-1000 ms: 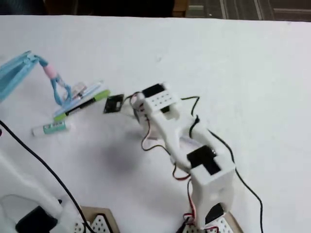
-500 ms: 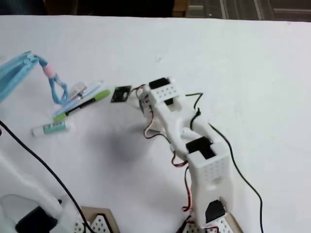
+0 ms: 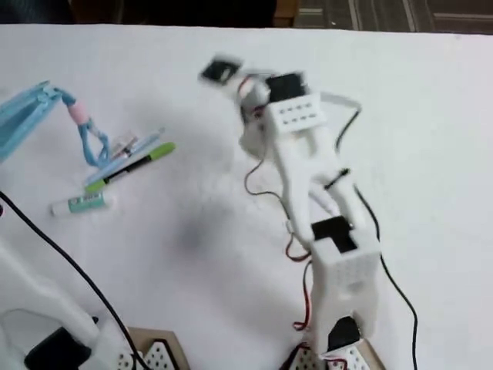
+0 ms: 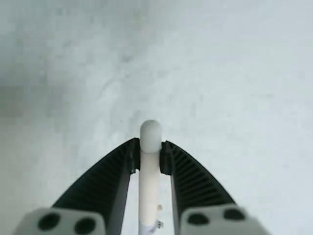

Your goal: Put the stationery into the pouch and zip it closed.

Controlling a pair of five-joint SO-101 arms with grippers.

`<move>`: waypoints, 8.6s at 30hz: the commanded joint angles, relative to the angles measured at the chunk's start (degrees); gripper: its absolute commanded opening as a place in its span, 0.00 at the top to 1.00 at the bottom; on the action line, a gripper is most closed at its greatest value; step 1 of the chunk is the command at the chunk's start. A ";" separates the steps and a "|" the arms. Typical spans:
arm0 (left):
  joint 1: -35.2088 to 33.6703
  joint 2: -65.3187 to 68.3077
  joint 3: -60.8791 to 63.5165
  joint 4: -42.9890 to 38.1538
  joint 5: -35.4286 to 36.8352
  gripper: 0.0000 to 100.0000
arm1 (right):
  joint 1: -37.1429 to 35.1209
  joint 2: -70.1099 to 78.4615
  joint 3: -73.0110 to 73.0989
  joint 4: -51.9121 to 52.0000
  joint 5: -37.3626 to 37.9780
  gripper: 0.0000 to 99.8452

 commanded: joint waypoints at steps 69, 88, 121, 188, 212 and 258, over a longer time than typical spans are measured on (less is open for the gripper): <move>18.24 -2.24 -1.67 -0.18 0.44 0.98 | -17.71 -94.29 92.48 -109.05 -34.02 0.98; 18.24 -1.89 -1.58 -0.35 0.44 0.98 | -40.84 -60.53 75.25 -128.22 -13.27 0.98; 17.98 -1.89 -1.58 -0.44 0.44 0.98 | -38.37 -48.13 79.47 -131.82 -11.78 0.68; 0.13 -2.07 -1.67 -0.44 0.35 0.98 | -22.81 47.52 -33.23 -24.75 -66.02 0.83; 0.13 -2.24 -1.67 -0.44 0.35 0.98 | -23.16 49.27 -41.32 -37.85 -30.15 0.78; 0.13 -2.24 -1.58 -0.53 0.35 0.98 | -23.25 21.49 -8.00 1.54 12.48 0.78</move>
